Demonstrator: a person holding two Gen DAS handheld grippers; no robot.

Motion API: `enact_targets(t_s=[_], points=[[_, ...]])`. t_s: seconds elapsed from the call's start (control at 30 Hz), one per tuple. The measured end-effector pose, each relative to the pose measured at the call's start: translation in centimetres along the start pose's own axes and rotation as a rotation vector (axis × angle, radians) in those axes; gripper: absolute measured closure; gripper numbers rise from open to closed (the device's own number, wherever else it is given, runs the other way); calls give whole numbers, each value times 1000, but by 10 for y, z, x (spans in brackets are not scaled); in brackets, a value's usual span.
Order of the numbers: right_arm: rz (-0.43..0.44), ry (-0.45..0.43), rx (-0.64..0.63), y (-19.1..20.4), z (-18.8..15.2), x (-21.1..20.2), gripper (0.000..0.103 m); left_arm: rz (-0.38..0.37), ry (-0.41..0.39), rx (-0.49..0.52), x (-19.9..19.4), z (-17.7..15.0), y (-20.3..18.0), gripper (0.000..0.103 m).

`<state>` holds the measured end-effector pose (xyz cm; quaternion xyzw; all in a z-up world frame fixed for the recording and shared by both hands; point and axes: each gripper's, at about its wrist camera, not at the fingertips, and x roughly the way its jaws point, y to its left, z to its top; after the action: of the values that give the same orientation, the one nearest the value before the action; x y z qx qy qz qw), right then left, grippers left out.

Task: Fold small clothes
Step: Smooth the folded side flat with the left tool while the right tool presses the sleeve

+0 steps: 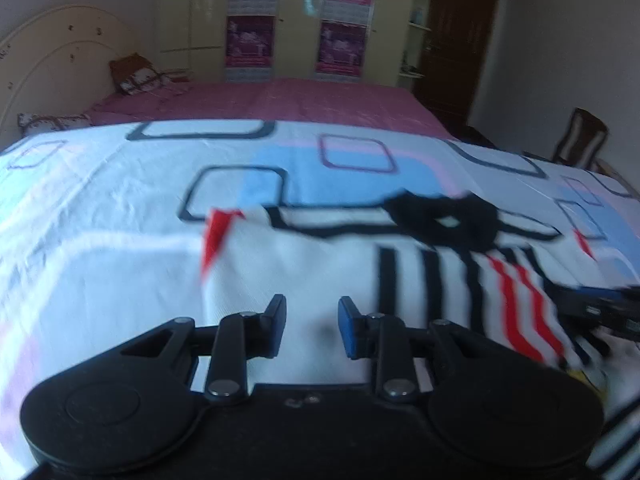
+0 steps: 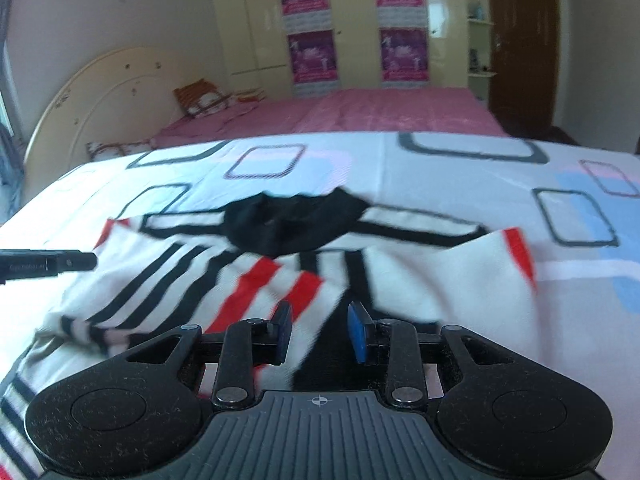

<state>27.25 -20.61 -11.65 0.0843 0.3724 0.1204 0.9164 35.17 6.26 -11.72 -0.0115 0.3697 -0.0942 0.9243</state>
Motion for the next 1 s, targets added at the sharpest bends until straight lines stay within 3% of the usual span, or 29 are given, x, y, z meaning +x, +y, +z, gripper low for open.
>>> enact_targets(t_s=[0.2, 0.27, 0.4, 0.73, 0.87, 0.93, 1.0], points=[[13, 49, -28, 14, -15, 9, 72, -8, 53, 4, 1, -37, -12, 72], [-3, 57, -56, 10, -21, 12, 72, -7, 24, 26, 0, -45, -11, 72], [-42, 57, -39, -1, -19, 7, 72, 2, 36, 19, -3, -42, -11, 72], [-39, 67, -65, -4, -25, 3, 72, 33, 29, 32, -4, -44, -16, 71], [-68, 10, -75, -8, -20, -8, 71, 49, 34, 26, -3, -43, -18, 71], [-93, 65, -88, -15, -23, 3, 71, 58, 36, 24, -2, -43, -19, 71], [-69, 58, -90, -21, -25, 4, 72, 69, 37, 28, -1, -43, -21, 70]])
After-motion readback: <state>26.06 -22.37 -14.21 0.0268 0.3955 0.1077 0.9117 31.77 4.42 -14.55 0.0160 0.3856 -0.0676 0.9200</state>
